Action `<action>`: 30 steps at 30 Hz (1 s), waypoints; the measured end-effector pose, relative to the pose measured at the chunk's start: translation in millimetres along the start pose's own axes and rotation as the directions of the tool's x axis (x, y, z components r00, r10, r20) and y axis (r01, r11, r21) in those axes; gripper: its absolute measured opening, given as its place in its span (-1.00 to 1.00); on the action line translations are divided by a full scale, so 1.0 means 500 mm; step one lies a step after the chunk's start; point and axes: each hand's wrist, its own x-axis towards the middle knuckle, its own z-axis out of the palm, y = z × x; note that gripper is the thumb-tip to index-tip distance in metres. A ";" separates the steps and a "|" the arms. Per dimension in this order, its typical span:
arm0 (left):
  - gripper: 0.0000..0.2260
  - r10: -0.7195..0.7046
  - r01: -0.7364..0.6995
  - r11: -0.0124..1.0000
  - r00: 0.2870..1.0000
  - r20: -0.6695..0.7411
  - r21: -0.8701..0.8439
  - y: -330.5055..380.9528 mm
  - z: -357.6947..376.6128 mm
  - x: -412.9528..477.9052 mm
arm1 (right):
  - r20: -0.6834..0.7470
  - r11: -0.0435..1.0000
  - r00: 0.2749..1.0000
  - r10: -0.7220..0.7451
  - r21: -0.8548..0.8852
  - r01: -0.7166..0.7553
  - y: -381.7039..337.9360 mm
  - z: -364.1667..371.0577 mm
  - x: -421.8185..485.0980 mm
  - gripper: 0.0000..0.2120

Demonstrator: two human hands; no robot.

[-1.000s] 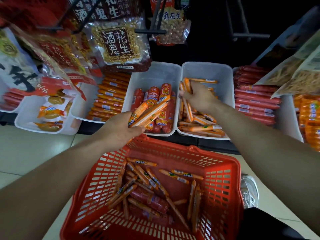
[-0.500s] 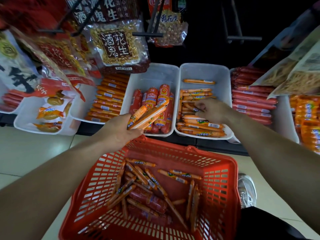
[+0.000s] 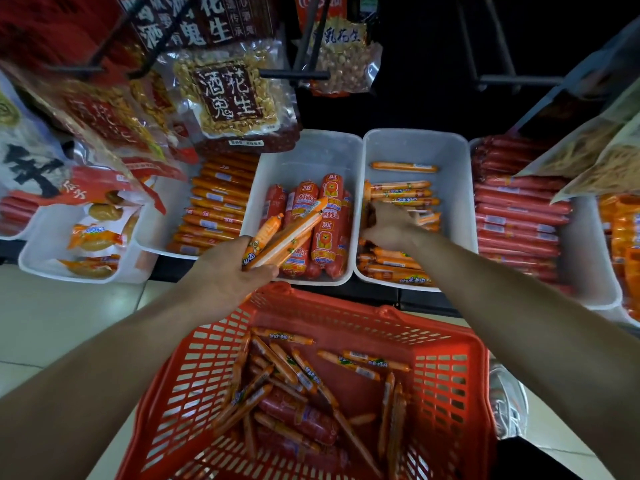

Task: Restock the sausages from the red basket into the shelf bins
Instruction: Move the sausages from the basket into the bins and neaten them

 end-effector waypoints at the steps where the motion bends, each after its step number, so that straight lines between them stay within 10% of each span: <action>1: -0.82 -0.008 0.008 1.000 1.000 0.000 -0.006 0.002 0.001 0.001 | 0.011 0.998 1.000 0.022 0.055 -0.023 0.002 0.001 0.002 -0.54; 9: -0.75 -0.021 0.021 1.000 1.000 0.000 -0.011 0.015 0.006 0.000 | -0.030 0.954 0.999 0.044 0.297 -0.033 -0.003 -0.009 -0.014 -0.75; 15: -0.82 -0.011 0.011 1.000 1.000 -0.003 -0.015 0.023 0.014 0.004 | -0.265 0.718 0.963 0.053 0.680 0.147 -0.010 -0.062 -0.055 -0.91; 18: -0.84 0.024 -0.024 1.000 1.000 0.020 -0.007 0.025 0.020 0.001 | -0.348 0.897 0.934 -0.079 0.384 0.218 0.035 -0.111 -0.073 -0.77; 24: -0.78 0.072 -0.078 0.988 0.996 0.051 0.133 0.045 0.034 0.036 | 0.003 0.965 0.985 -0.174 -0.197 0.171 0.164 -0.081 -0.134 -0.67; 30: -0.78 0.166 -0.182 0.952 0.983 0.082 0.247 0.156 0.085 0.170 | -0.443 0.943 0.845 -0.300 -0.270 0.194 0.230 -0.086 -0.157 -0.74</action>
